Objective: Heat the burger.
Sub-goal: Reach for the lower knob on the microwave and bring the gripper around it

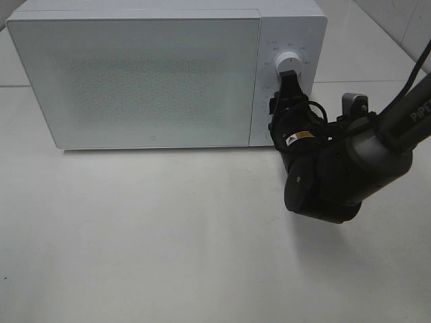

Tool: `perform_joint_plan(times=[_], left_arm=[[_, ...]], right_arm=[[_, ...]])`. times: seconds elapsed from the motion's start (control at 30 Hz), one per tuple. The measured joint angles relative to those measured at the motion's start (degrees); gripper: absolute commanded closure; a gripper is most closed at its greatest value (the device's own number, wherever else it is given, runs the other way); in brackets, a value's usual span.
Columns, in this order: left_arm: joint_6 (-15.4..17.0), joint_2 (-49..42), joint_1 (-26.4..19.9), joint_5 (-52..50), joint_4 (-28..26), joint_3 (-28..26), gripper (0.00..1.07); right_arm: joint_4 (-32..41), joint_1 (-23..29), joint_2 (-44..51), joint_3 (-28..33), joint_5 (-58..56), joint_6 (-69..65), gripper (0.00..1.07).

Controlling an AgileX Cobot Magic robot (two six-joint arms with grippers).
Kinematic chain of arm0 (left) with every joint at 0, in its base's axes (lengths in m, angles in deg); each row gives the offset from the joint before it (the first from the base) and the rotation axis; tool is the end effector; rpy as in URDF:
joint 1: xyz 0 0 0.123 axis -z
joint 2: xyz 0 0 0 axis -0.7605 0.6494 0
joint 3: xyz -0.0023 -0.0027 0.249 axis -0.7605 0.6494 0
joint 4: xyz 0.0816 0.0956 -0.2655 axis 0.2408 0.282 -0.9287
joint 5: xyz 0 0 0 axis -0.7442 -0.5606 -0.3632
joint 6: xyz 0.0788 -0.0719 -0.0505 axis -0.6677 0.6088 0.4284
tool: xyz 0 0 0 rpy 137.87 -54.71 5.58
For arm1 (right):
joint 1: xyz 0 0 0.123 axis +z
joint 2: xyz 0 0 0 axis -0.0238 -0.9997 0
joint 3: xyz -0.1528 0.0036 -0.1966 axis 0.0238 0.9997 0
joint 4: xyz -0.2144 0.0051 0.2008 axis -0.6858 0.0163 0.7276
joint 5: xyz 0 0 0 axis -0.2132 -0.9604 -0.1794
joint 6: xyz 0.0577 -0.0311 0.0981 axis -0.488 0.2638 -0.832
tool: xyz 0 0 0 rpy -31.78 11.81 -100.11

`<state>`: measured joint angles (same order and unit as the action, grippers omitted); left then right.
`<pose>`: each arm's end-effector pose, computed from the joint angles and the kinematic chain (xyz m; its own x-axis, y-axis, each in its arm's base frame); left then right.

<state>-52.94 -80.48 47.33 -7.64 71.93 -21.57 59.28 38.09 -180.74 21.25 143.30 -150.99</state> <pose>0.0935 -0.0078 0.2882 -0.4315 -0.0063 -0.9021 0.0536 0.9980 -0.0326 0.3408 0.1588 0.0399 0.0488 0.9789 -0.1984 0.1060 0.1924 0.9756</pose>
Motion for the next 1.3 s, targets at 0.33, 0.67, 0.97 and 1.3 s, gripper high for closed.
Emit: perform_joint_plan(times=[0.33, 0.67, 0.97, 1.3], left_arm=[[0.0, 0.0, 0.0, 0.0, 0.0, 0.0, 0.09], [0.0, 0.0, 0.0, 0.0, 0.0, 0.0, 0.09], [0.0, 0.0, 0.0, 0.0, 0.0, 0.0, 0.09], [0.0, 0.0, 0.0, 0.0, 0.0, 0.0, 0.09]], right_arm=[[0.5, 0.0, -0.1, 0.0, 0.0, -15.2, 1.05], [1.1, 0.1, -0.1, 0.0, -0.1, -23.3, 1.05], [1.3, 0.1, -0.1, 0.0, -0.1, -21.3, 1.02], [1.3, 0.1, -0.1, 0.0, -0.1, -16.7, 0.79]])
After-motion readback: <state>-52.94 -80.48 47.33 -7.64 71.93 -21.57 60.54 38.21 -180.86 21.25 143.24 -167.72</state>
